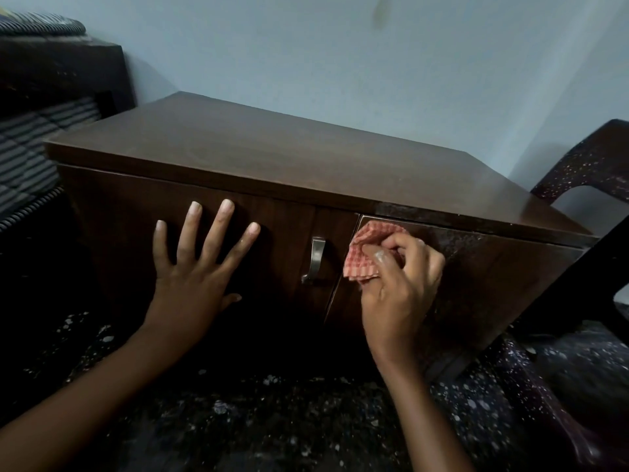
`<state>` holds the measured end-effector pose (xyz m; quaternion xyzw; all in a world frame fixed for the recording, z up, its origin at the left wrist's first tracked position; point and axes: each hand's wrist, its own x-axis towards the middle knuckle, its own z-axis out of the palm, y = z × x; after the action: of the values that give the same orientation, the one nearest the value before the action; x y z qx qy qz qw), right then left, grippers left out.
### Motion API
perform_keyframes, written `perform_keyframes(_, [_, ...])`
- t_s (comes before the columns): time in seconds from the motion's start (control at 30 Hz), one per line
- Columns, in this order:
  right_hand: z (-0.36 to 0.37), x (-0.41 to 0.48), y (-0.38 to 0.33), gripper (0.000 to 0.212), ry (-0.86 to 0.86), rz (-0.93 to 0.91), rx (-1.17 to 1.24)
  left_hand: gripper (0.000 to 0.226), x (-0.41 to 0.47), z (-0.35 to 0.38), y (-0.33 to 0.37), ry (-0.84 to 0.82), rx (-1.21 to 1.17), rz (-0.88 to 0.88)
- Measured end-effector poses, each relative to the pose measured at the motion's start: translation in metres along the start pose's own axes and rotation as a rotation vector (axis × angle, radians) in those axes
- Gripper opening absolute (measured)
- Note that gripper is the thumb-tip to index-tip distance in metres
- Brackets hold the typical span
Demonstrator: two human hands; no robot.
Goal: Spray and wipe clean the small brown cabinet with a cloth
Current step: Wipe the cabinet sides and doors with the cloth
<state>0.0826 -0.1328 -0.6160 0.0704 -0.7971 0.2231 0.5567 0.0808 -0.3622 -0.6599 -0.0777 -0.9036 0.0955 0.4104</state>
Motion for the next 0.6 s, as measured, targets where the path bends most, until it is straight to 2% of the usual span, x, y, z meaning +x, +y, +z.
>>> perform_keyframes(0.07, [-0.005,0.000,0.010,0.032,-0.036,-0.054,0.011,0.139,0.000,0.000,0.000,-0.004,-0.010,-0.009])
perform_keyframes(0.1, [-0.006,-0.002,0.013,0.033,-0.029,-0.018,0.028,0.139,0.000,-0.001,0.000,-0.009,-0.017,-0.012])
perform_keyframes(0.23, [-0.004,-0.004,0.019,0.037,0.142,0.420,0.105,0.138,0.000,-0.002,0.000,-0.012,-0.019,-0.006])
perform_keyframes(0.27, [-0.004,-0.004,0.017,0.038,0.168,0.478,0.115,0.138,0.000,-0.002,0.000,-0.014,-0.015,-0.008])
perform_keyframes(0.33, [-0.002,-0.002,0.010,0.034,0.139,0.399,0.083,0.137,0.000,-0.001,0.000,-0.019,-0.020,-0.005])
perform_keyframes(0.43, [0.000,0.001,-0.009,0.027,-0.042,0.055,0.018,0.137,0.000,0.000,-0.002,-0.013,-0.032,-0.003])
perform_keyframes(0.5, [-0.005,0.003,-0.003,0.028,-0.095,-0.069,0.000,0.137,0.000,0.000,-0.003,-0.006,-0.029,0.000])
perform_keyframes(0.53, [-0.008,0.005,0.005,0.029,-0.068,-0.021,0.020,0.137,0.000,0.001,-0.003,-0.002,-0.029,0.000])
perform_keyframes(0.6, [-0.016,0.012,0.031,0.034,0.082,0.251,0.077,0.137,0.000,0.001,-0.003,-0.004,-0.036,0.005])
